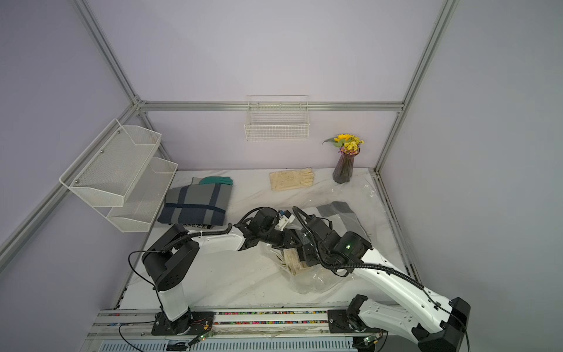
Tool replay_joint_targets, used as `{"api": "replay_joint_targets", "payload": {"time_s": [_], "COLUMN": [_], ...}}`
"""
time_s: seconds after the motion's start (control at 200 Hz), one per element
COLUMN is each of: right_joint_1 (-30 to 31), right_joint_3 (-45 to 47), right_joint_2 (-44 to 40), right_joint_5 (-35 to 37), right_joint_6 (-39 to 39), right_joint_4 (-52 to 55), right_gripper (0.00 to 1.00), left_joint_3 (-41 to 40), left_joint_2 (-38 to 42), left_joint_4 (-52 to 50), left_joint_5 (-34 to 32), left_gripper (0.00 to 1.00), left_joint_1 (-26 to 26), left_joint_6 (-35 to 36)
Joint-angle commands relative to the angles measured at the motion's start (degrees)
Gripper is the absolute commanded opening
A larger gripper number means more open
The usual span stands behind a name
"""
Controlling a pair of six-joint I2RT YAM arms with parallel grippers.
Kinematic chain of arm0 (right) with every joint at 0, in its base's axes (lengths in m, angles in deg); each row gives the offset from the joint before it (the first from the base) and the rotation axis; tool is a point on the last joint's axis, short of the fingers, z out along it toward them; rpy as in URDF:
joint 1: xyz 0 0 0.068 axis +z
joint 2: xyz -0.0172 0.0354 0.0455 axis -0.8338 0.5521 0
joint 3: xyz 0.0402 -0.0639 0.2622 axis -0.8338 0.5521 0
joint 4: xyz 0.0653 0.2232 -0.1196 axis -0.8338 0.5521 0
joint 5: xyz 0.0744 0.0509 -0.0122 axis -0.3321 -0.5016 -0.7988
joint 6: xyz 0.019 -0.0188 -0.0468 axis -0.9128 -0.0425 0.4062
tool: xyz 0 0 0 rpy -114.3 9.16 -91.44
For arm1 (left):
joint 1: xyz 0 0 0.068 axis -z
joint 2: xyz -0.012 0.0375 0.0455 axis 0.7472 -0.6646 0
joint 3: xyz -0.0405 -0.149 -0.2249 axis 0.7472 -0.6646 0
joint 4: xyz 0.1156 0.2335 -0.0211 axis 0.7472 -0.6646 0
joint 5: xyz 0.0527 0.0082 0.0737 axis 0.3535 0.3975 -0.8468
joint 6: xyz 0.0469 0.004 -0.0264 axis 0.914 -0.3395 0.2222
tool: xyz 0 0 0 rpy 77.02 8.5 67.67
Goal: Take the scarf out of the vacuum bag
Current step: Take out the scarf from the vacuum bag.
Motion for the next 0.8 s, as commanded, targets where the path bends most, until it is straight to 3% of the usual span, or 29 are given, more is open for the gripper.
{"api": "replay_joint_targets", "payload": {"time_s": [0.0,0.24,0.515,0.795], "right_joint_1": [0.31,0.32,0.28,0.35], "right_joint_3": [-0.22,-0.18,-1.65,-9.14], "right_joint_2": [-0.96,-1.5,-2.04,-1.31], "right_joint_5": [1.07,1.86,3.25,7.16], "right_joint_6": [-0.73,-0.8,-0.88,0.12], "right_joint_4": [1.06,1.04,1.29,2.99], "right_gripper": [0.08,0.08,0.09,0.09], "left_joint_3": [3.31,6.47,6.32,7.12], "left_joint_2": [4.56,4.82,4.64,6.22], "left_joint_4": [-2.68,-4.42,-3.95,-4.69], "left_joint_5": [-0.02,0.75,1.36,2.25], "left_gripper": [0.08,0.0,0.02,0.03], "left_joint_1": [0.46,0.51,0.5,0.48], "left_joint_6": [2.21,2.64,1.82,1.37]}}
